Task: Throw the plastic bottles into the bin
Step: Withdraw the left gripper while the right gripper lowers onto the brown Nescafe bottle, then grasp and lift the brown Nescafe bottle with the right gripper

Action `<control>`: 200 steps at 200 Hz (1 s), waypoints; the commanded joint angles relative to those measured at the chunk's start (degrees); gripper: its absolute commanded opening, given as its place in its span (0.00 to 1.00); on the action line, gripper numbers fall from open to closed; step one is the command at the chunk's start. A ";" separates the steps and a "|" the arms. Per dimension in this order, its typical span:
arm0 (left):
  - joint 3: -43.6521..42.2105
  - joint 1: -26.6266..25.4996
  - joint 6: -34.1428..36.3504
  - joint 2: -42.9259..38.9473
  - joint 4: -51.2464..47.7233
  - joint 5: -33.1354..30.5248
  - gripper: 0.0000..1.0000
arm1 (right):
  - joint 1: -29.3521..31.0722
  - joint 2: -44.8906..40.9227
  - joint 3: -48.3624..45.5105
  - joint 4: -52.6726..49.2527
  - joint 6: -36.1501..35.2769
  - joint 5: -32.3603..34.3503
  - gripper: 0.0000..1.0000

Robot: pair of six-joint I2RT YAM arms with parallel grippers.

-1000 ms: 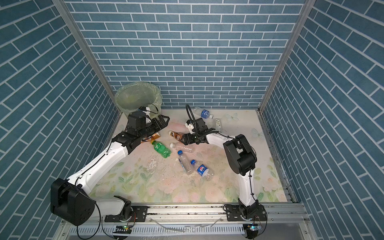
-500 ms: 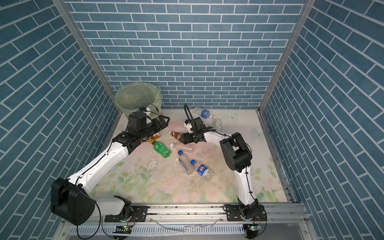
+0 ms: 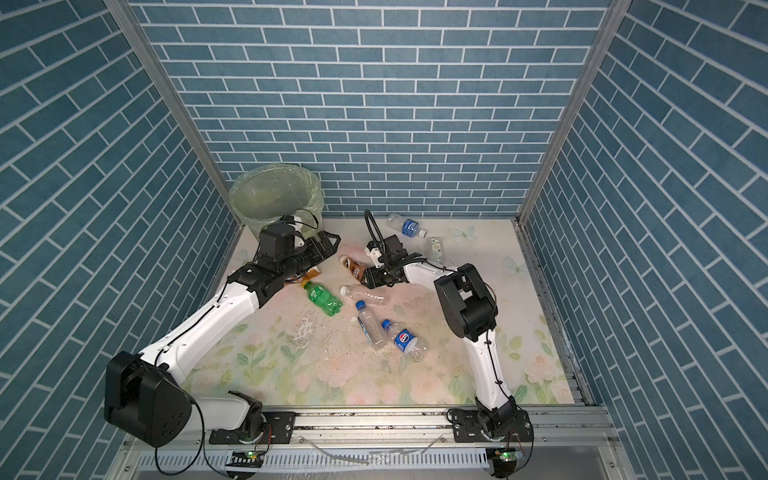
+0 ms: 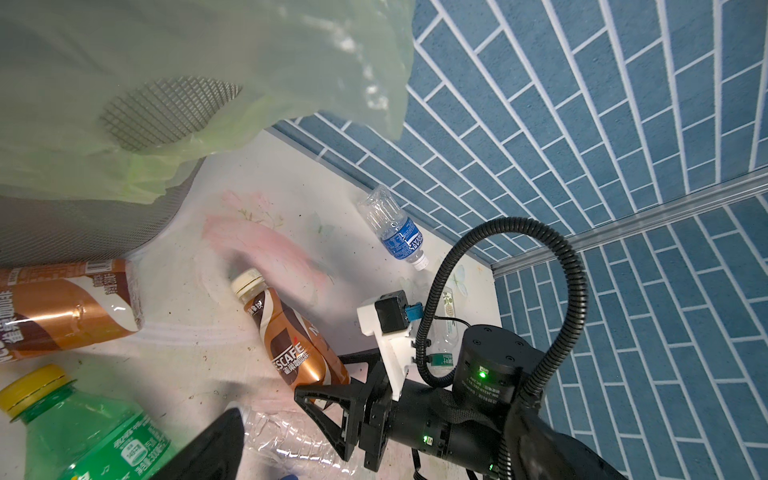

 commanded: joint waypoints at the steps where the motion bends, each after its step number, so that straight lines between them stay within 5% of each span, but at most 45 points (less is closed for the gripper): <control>1: -1.04 -0.29 0.11 0.49 0.43 -0.09 0.99 | 0.33 0.40 1.72 -0.92 -1.03 0.23 0.56; 200: 6.72 -0.34 -5.26 9.19 5.60 3.44 0.99 | 0.34 -22.65 -6.08 -0.53 0.71 3.04 0.51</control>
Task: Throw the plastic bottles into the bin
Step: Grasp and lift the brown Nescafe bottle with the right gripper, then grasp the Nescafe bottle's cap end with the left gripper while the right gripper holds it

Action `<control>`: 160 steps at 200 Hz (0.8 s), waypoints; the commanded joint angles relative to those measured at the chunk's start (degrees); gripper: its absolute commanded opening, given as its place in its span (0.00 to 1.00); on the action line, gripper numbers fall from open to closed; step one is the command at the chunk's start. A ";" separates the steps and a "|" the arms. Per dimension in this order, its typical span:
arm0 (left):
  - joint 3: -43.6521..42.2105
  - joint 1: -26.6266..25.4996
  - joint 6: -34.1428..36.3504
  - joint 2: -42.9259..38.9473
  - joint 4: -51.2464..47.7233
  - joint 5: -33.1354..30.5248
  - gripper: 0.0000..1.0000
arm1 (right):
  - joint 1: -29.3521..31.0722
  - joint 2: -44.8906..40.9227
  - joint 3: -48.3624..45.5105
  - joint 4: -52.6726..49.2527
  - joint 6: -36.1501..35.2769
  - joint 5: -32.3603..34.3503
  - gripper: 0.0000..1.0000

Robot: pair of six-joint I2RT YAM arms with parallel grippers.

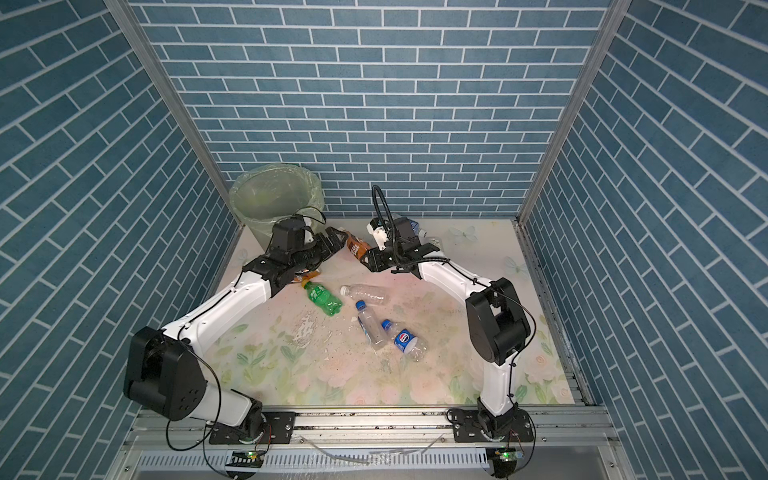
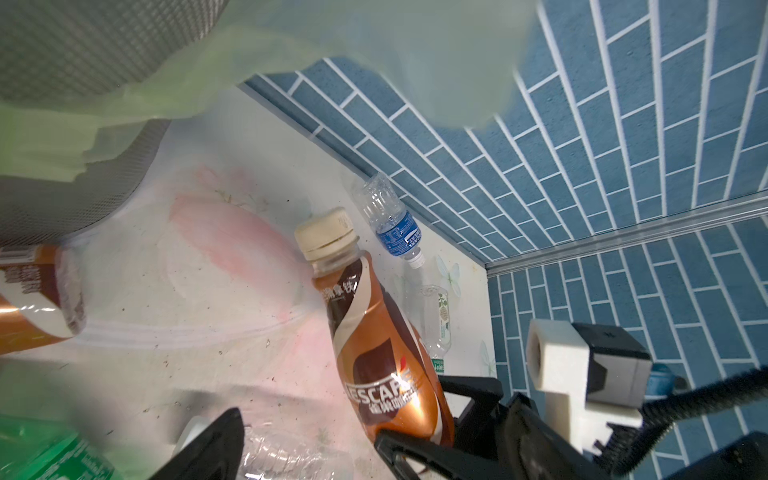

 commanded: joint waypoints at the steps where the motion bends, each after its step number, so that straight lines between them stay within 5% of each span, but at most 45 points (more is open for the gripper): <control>1: 2.69 -0.25 -0.85 1.16 2.41 0.81 0.99 | 0.29 -4.29 -2.12 -0.42 0.32 1.06 0.51; 77: 9.16 -0.48 -1.51 6.77 3.70 2.53 0.99 | 0.29 -11.57 -6.53 0.61 0.11 0.44 0.50; 160: 11.69 -1.12 -1.28 9.94 4.75 4.55 0.68 | 0.29 -14.12 -9.13 4.20 1.44 0.05 0.50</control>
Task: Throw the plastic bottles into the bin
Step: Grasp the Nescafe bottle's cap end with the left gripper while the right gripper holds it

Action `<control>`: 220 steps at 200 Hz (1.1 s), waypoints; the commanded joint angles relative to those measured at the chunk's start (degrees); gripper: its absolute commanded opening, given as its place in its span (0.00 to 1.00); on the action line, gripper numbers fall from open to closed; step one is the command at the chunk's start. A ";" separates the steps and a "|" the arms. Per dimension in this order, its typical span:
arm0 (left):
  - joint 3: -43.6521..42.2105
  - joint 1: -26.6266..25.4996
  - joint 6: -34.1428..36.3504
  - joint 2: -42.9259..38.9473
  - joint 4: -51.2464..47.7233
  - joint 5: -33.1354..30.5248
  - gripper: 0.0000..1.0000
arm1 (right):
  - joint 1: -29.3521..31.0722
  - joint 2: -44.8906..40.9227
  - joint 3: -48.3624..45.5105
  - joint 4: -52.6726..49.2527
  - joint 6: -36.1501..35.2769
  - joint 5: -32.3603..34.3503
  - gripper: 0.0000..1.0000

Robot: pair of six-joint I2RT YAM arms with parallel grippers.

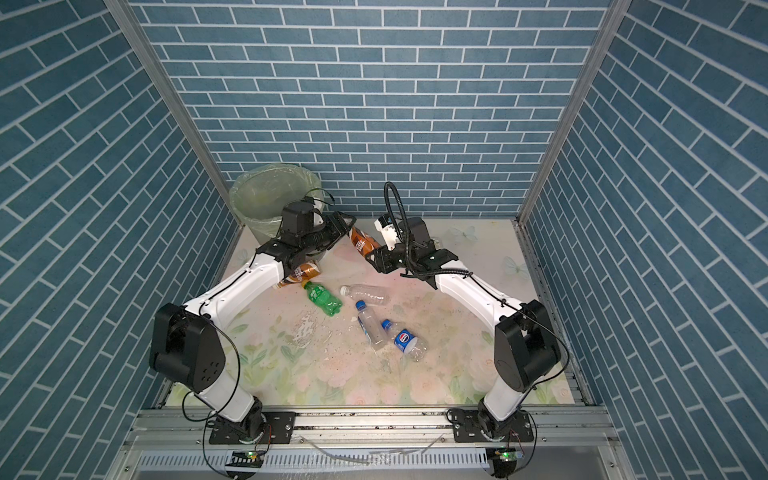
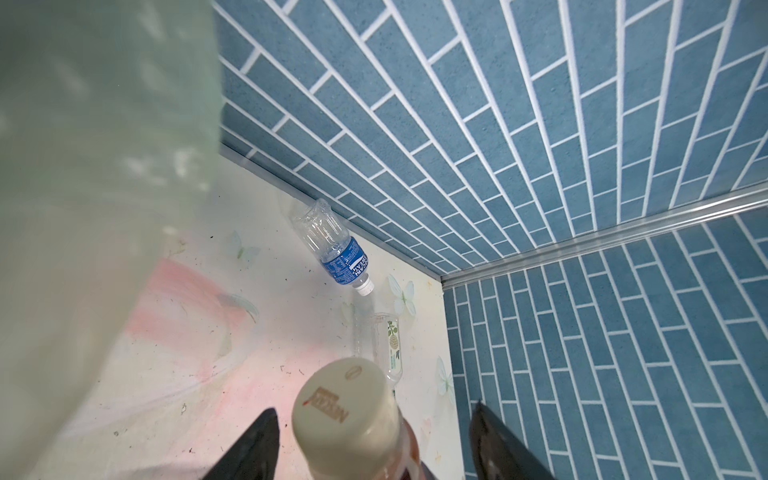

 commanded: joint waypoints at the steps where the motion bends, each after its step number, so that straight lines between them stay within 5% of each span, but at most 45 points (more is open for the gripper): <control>1: 1.04 -0.80 0.70 0.68 0.99 0.88 0.68 | 0.29 -2.03 -1.39 2.27 1.38 -0.52 0.50; 56: 0.80 -0.90 1.19 0.86 1.49 0.92 0.44 | 0.31 -1.59 -1.16 3.01 1.75 -0.77 0.50; 103: 1.09 -0.94 1.40 1.20 1.67 1.07 0.34 | 0.29 -1.44 -1.09 3.07 1.83 -0.77 0.50; 144: 0.87 -0.95 1.86 1.17 1.27 0.99 0.32 | 0.29 -1.07 -0.81 3.34 2.01 -1.19 0.50; 220: 0.84 -1.05 1.40 1.88 1.46 1.33 0.44 | 0.29 -1.27 -0.55 4.13 2.54 -1.75 0.50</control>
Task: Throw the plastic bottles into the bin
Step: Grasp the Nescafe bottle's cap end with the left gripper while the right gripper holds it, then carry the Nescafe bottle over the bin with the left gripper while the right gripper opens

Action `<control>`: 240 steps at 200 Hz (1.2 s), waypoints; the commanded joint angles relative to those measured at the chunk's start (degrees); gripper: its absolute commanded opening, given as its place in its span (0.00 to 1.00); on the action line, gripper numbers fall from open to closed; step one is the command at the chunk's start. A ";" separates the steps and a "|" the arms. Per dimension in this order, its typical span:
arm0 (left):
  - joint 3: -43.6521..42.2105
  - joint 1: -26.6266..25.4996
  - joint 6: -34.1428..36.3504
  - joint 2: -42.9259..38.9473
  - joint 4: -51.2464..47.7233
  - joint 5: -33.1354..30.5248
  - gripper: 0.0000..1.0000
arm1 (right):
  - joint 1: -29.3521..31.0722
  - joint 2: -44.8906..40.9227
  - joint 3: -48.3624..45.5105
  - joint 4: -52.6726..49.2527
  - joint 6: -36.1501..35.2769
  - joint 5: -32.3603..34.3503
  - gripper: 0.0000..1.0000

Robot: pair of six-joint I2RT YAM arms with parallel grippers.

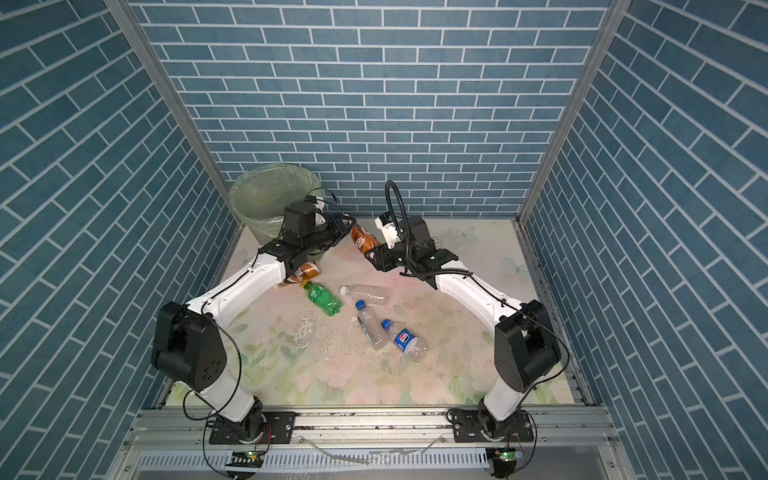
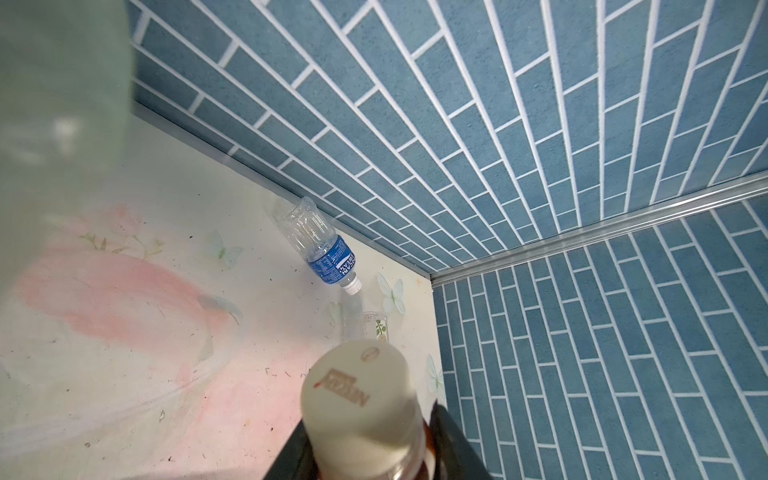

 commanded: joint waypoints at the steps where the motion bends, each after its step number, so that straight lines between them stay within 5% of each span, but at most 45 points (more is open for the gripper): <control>1: 0.77 -0.53 1.76 1.31 -0.43 0.57 0.44 | 0.24 -1.25 -0.53 2.51 0.57 -1.59 0.50; 67: 0.70 -0.59 1.77 1.37 -0.66 0.72 0.51 | 0.25 -0.89 0.01 3.05 0.90 -1.65 0.50; 142: 0.24 -0.60 2.10 0.67 -0.31 0.58 0.30 | 0.24 -0.43 -0.17 3.06 1.27 -2.23 0.50; 240: 2.98 -0.39 8.71 -1.65 -4.81 -2.45 0.25 | 0.25 -4.07 -0.88 3.80 0.84 -0.46 0.87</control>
